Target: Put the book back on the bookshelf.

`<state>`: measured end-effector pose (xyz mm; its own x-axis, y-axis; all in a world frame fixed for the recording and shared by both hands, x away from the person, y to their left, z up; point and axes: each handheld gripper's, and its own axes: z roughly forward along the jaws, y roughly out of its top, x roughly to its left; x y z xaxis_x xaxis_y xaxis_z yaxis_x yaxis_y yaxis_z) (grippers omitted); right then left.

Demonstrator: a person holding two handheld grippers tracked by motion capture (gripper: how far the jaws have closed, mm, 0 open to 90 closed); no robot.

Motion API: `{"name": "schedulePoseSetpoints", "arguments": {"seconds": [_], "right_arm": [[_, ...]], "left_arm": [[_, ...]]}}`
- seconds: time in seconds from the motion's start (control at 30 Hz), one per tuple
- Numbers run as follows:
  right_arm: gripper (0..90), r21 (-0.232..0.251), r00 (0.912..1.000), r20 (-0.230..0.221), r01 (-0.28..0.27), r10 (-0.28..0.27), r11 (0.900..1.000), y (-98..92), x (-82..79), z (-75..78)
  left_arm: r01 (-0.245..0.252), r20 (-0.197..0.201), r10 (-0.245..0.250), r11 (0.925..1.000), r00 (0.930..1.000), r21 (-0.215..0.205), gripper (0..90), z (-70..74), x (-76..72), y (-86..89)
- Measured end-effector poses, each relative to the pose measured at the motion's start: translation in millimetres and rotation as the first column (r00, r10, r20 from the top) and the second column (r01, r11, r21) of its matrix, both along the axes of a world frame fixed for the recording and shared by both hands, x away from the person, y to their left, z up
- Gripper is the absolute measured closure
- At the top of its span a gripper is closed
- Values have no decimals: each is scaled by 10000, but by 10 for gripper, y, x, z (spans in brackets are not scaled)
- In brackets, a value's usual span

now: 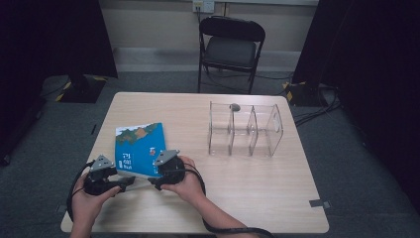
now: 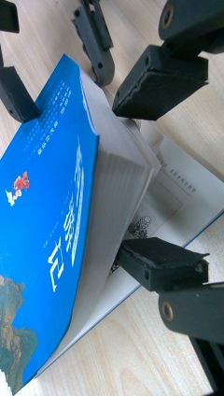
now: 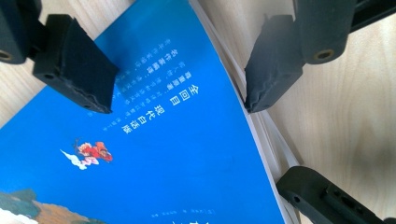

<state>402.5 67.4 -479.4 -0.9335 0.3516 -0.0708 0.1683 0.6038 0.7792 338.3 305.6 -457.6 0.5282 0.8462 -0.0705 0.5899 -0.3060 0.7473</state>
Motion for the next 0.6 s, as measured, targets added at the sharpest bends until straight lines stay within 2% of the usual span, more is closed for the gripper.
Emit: {"name": "schedulePoseSetpoints", "arguments": {"seconds": [0.23,0.3,0.37,0.43,0.53,0.6], "right_arm": [[218,-420,9985,521,-137,159,9990,106,-28,-19],[224,-465,9962,806,-307,344,9984,111,-40,-37],[278,-520,9942,910,-527,573,9973,111,-45,-32],[400,-541,9946,841,-566,610,9969,99,-53,-1],[495,-404,9954,597,-720,744,9966,72,-49,29],[576,-434,9934,661,-916,943,9949,66,-61,57]], "left_arm": [[24,-37,-24,10000,10000,-53,306,-4,1,-1],[42,-50,-42,10000,10000,-45,311,-7,2,-2],[45,-68,-45,10000,10000,-36,311,-10,5,-2],[30,-52,-30,10000,10000,-85,312,-14,4,3],[-21,19,22,9997,10000,-228,310,-13,5,4],[-32,42,33,9998,10000,-184,298,-20,4,5]]}}
